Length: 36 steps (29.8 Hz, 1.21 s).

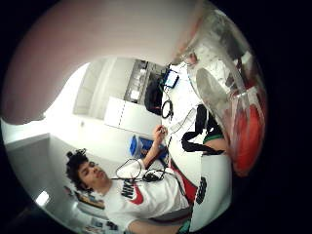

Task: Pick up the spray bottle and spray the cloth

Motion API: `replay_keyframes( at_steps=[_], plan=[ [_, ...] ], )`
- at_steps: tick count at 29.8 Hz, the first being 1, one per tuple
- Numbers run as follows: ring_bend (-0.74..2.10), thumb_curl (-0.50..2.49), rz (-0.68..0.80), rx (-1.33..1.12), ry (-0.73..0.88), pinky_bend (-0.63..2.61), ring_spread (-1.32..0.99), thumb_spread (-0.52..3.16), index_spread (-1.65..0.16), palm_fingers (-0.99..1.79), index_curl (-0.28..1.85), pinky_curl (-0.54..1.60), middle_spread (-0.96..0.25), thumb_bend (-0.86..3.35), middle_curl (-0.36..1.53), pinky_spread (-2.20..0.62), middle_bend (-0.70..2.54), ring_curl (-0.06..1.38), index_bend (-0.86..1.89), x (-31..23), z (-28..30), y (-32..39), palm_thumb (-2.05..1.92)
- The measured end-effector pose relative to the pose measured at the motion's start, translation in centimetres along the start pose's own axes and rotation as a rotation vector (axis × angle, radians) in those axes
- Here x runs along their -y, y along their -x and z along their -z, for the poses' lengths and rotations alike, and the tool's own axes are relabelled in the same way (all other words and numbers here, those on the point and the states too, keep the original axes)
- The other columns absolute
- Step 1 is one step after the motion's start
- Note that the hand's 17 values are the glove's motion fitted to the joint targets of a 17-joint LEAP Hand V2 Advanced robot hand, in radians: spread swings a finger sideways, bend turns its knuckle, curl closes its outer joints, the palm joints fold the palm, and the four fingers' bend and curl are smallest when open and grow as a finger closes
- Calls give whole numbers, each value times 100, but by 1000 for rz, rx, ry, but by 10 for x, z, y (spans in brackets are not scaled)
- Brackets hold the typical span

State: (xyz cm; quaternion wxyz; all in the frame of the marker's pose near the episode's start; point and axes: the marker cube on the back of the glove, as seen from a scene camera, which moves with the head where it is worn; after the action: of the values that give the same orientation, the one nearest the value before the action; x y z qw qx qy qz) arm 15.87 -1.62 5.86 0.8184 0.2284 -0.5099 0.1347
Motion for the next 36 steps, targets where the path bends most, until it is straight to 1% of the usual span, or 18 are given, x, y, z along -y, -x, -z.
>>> replay_keyframes(
  at_steps=[3, 7, 10, 14, 17, 23, 26, 31, 33, 36],
  plan=[
    [44, 51, -16, -67, 96, 33, -3, 80, -24, 99, 24, 32, -10, 5, 42, 27, 43, 36, 8, 13, 4, 30, 99],
    [46, 53, -83, -179, 207, 33, -4, 80, -24, 101, 23, 33, -10, 3, 43, 27, 43, 37, 7, 24, -7, 53, 100],
    [47, 54, -151, -229, 293, 33, -4, 79, -23, 103, 22, 33, -9, 1, 43, 26, 42, 37, 7, 18, -28, 29, 100],
    [48, 56, -213, -192, 384, 33, -5, 79, -23, 103, 21, 34, -9, 0, 44, 26, 42, 37, 7, 4, -51, -14, 102],
    [49, 57, -218, -178, 370, 33, -5, 78, -22, 103, 21, 34, -9, -1, 44, 26, 42, 38, 7, 6, -45, -13, 103],
    [49, 59, -169, -201, 293, 33, -5, 77, -22, 103, 20, 35, -9, -2, 45, 26, 41, 38, 7, 22, -12, 29, 103],
    [50, 59, -196, -223, 315, 33, -5, 76, -21, 104, 20, 35, -9, -2, 45, 26, 42, 38, 7, 17, -26, 25, 103],
    [50, 61, -252, -207, 416, 33, -6, 75, -21, 104, 19, 35, -9, -2, 45, 25, 42, 38, 7, -1, -61, -18, 103],
    [50, 61, -251, -196, 429, 32, -6, 75, -21, 104, 19, 35, -9, -2, 45, 25, 41, 38, 7, -2, -63, -23, 103],
    [50, 61, -229, -199, 412, 32, -6, 75, -21, 104, 19, 35, -9, -2, 46, 25, 41, 39, 7, 7, -51, -11, 103]
  ],
)
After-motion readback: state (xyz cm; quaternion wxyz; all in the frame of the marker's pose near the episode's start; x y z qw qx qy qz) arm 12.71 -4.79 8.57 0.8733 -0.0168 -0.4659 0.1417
